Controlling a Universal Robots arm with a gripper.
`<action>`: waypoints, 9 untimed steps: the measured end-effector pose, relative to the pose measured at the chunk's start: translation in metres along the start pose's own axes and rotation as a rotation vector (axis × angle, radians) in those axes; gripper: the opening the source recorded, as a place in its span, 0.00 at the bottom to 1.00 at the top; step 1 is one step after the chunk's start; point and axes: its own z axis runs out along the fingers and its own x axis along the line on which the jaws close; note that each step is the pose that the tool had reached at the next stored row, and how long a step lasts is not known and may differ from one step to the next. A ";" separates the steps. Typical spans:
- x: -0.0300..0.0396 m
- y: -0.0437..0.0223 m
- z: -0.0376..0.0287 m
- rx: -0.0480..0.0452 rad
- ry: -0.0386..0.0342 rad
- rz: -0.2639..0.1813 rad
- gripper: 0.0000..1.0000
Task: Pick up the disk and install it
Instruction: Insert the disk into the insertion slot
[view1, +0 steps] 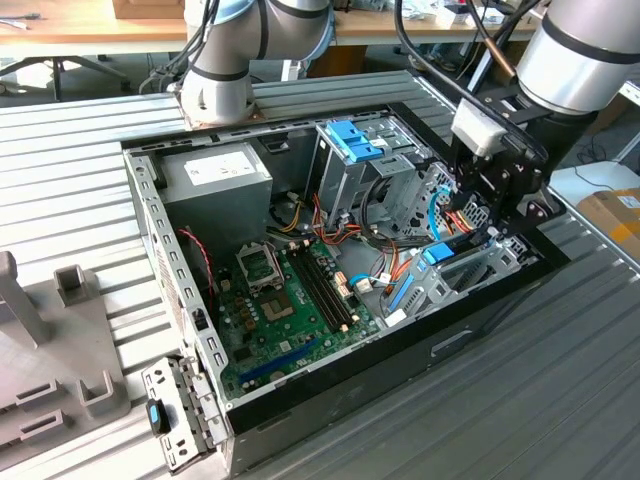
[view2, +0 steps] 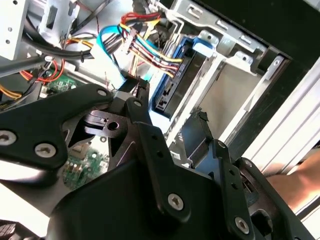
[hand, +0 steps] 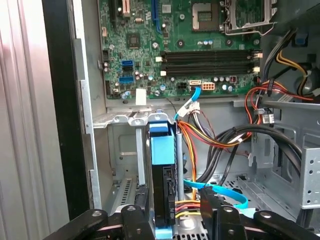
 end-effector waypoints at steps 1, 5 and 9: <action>0.0000 -0.0004 0.0001 -0.0050 0.0010 0.006 0.53; -0.0002 -0.0030 0.0004 -0.0127 -0.0329 0.020 0.53; -0.0005 -0.0069 0.0009 -0.0519 -0.0356 0.028 0.53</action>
